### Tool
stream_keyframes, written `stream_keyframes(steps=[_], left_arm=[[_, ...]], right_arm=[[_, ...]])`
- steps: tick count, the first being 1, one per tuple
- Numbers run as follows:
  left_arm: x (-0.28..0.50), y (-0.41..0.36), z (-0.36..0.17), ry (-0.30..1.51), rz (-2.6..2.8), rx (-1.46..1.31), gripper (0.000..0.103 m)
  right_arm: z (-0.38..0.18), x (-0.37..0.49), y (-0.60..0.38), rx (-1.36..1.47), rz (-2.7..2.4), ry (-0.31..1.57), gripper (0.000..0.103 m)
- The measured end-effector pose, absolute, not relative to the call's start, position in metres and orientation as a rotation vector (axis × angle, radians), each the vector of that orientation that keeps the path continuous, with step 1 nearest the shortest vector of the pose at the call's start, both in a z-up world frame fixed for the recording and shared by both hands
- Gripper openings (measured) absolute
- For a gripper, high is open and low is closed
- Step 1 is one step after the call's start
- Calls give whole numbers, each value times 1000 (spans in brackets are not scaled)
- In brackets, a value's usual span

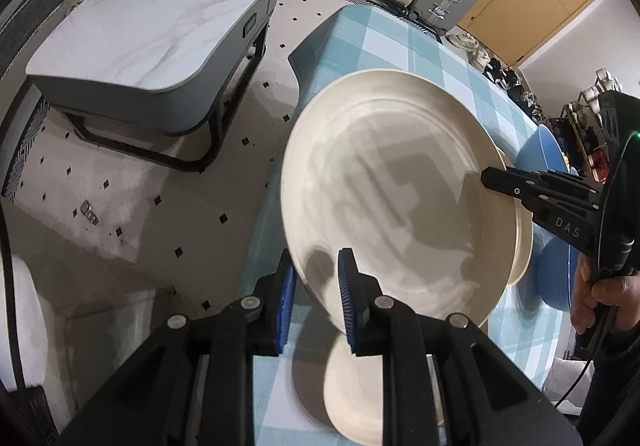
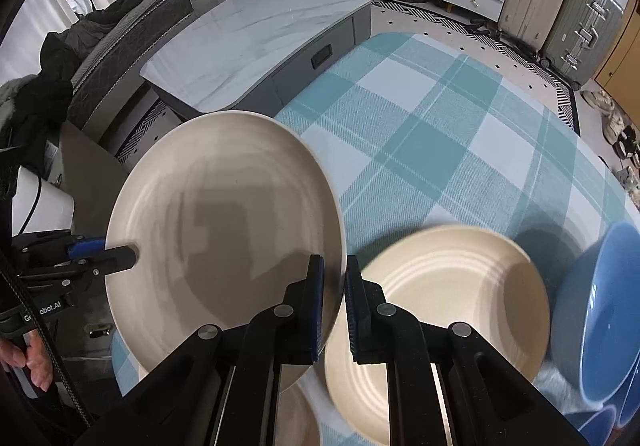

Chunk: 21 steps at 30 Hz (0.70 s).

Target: Organize plates and bowls

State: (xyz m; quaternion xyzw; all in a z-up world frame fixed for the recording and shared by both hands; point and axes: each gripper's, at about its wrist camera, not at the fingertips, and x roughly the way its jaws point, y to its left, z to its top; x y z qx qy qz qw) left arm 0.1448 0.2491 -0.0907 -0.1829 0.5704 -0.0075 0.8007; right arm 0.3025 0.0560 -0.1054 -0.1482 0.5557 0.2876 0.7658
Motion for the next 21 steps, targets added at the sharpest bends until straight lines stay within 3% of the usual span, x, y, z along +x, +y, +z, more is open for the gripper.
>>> stream_keyframes(steps=[21], left_arm=[[65,202,-105,1227,11,-309,19]], right_arm=[[-126,203,7,-279,604,1209,10]])
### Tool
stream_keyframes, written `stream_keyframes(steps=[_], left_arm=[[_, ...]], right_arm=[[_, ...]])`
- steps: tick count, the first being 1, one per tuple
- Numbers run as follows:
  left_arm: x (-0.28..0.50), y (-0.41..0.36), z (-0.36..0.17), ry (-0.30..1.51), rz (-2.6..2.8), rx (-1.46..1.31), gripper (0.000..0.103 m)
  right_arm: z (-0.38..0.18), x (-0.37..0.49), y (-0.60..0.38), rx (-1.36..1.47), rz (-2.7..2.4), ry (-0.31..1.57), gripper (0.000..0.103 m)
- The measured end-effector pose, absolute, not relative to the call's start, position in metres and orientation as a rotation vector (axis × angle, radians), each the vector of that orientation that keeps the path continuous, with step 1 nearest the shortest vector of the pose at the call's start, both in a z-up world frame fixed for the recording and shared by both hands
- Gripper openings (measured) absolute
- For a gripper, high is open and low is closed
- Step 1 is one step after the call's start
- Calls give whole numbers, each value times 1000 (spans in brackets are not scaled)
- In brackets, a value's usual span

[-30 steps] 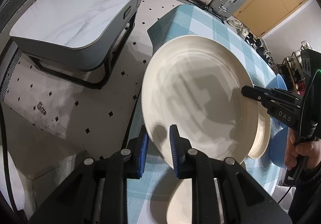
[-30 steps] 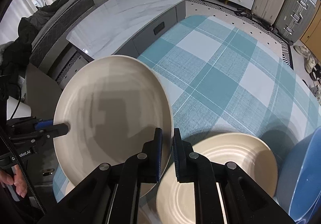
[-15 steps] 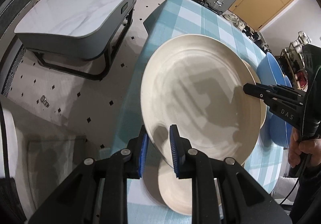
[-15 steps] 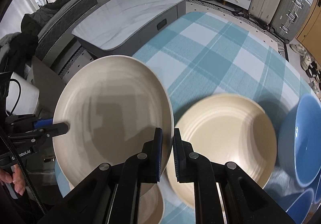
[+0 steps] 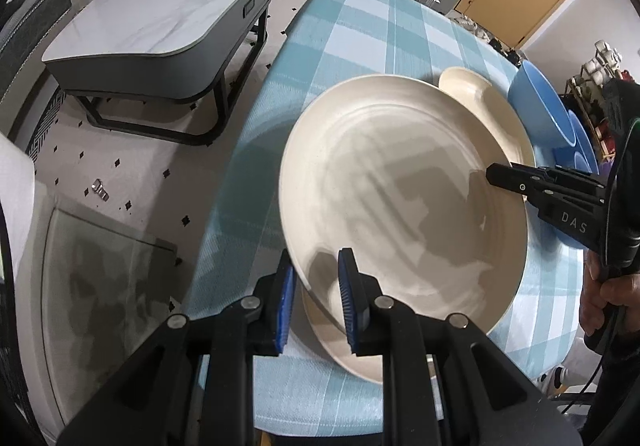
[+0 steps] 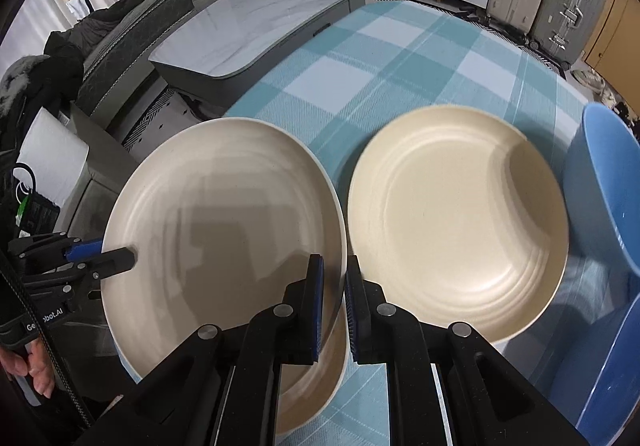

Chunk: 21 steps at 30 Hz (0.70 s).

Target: Organize plates and bowls

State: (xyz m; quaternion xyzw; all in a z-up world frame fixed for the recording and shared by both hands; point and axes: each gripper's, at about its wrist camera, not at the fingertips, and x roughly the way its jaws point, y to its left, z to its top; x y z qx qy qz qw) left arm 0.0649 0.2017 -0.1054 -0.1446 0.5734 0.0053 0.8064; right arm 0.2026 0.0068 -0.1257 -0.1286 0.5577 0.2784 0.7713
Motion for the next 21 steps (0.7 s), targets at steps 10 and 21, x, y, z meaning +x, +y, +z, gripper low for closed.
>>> stream_keyframes(steps=[10,21], left_arm=[[47,190,-117,1227,46,-239,19],[42,173,-124,1227,69,-117,19]], right_arm=[[-133,175,1,-300,607,1178,10],[-144,156,-6,-324,589,1141,10]])
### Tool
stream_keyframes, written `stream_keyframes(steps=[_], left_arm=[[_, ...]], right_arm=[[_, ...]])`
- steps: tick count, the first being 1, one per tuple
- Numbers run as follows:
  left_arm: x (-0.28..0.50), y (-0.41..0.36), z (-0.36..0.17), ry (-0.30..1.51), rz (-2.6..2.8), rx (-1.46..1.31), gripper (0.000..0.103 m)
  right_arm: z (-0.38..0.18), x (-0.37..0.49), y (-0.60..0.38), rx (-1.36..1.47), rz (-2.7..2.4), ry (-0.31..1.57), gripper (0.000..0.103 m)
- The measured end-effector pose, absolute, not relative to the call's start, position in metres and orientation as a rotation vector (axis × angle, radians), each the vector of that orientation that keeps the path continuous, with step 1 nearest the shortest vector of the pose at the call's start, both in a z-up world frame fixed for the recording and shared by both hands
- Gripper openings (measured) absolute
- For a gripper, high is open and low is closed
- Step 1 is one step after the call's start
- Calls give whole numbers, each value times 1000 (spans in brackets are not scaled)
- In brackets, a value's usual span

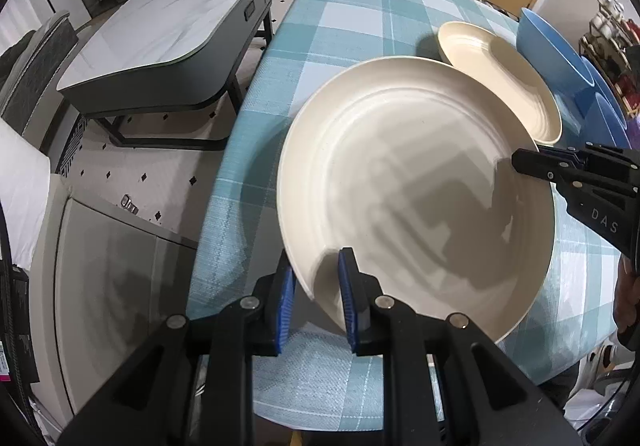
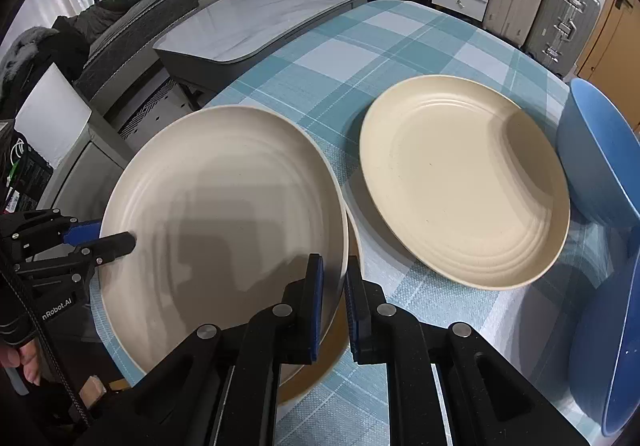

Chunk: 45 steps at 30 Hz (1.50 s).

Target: Organize plates and bowls

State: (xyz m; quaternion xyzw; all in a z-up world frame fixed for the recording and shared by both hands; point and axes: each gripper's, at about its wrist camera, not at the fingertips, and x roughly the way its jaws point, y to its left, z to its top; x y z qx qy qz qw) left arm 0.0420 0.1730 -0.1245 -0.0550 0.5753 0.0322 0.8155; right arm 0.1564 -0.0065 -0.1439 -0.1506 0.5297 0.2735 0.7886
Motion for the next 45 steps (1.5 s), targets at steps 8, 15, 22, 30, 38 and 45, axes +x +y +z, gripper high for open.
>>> stream_keyframes(steps=[8,15,22,30,38,45], left_arm=[[43,166,-128,1230,62,-89,20],[44,162,-131,1234,58,-69,20],[43,163,-132,1235,56,-74,20],[43,164,-132,1239,56,-76,20],[42,163,-132,1238,59,-70,20],[41,162,-133,1234,58,-75,22]], right_arm=[[-145,146,-15,-344,585,1128,10],[-145,142,-21,-337,585,1123,10],[-148,141,-21,-359,567,1122,10],[-153,137,-16,-414,550,1123,11],[-156,137,-14,-429,553,1132,13],[-158,135,-10,-451,543,1112,15]])
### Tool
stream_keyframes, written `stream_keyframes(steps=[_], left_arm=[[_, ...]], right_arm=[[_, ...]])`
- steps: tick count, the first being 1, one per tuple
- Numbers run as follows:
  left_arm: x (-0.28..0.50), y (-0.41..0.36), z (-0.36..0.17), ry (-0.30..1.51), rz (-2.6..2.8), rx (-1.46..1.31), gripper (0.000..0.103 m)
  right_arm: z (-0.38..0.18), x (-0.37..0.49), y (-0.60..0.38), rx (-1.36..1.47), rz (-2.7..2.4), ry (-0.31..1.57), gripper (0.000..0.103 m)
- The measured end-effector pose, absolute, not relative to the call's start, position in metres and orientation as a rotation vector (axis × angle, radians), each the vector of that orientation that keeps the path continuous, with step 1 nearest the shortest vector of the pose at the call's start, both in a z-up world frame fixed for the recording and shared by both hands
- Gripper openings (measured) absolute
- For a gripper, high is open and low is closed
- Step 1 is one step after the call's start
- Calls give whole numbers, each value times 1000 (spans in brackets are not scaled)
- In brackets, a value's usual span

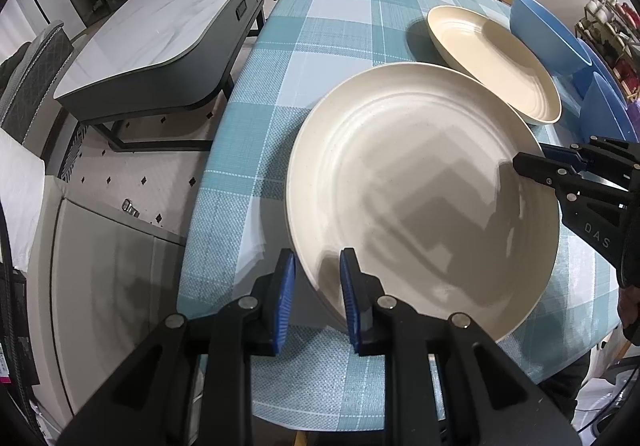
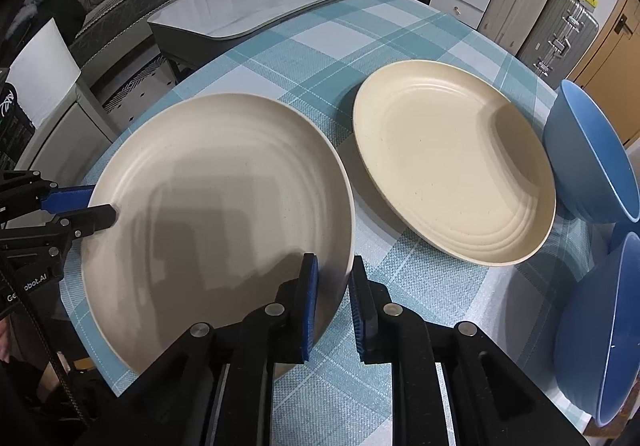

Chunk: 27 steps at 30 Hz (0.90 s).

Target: Organize plates and bowls

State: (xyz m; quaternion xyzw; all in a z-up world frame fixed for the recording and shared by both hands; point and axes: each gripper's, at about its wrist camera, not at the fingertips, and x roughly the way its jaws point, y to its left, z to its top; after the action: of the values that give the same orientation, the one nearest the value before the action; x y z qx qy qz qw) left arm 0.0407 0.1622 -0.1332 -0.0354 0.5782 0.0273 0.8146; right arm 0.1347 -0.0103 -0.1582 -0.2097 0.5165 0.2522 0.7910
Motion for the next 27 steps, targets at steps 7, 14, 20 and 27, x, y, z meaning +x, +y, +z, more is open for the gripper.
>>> stream_keyframes(steps=[7,14,20,27], left_arm=[[40,164,-133,1234,58,-88,22],[40,164,-133,1236,54,-91,22],[40,165,-133,1237,50,-100,22],[39,165,-135,1242,46,-105,22]], right_arm=[[-159,136,-10,-454,547,1107,17],[-160,131,-2,-522,525,1078,19],[-161,124,6,-612,505,1040,21],[-165,117,16,-698,471,987,25]])
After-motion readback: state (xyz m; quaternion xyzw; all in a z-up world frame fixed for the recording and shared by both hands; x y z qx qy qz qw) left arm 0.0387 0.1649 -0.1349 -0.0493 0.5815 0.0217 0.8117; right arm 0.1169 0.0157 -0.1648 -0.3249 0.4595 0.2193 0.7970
